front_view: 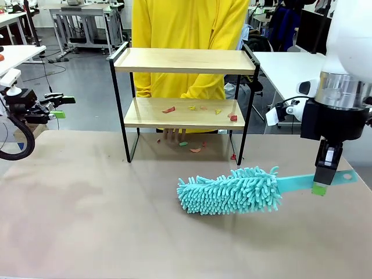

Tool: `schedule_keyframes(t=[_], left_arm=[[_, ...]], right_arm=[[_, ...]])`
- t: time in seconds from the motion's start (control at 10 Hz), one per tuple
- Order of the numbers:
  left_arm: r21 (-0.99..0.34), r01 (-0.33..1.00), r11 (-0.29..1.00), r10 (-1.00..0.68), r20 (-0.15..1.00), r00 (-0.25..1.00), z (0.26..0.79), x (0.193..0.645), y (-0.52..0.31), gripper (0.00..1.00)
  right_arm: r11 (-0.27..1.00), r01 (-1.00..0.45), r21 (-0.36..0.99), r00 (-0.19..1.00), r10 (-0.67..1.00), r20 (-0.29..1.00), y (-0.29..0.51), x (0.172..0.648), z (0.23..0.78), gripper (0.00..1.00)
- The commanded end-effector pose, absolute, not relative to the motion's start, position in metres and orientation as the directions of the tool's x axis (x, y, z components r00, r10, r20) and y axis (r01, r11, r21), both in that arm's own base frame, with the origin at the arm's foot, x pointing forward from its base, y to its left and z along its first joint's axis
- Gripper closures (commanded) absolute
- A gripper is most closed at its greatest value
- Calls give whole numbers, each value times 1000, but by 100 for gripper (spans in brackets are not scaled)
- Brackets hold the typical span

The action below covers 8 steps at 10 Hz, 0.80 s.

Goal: Clean the shelf.
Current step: Clean the specific section of the Shelf indicated by the human with the Duster.

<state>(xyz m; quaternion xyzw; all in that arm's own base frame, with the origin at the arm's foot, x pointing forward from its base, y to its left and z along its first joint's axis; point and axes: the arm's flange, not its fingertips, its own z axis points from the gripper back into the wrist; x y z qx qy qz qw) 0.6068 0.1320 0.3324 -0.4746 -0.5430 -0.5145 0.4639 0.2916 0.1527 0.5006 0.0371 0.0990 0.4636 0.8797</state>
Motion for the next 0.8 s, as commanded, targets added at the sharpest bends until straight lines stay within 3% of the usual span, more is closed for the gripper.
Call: schedule_keyframes(t=[0.0, 0.7], left_arm=[[133, 991, 15, 46, 990, -134, 335, 605, 131, 0], [133, 991, 15, 46, 990, -134, 335, 605, 131, 0]], right_arm=[[565, -806, 175, 552, 825, -120, 152, 291, 502, 87], [565, -806, 175, 552, 825, -120, 152, 291, 502, 87]])
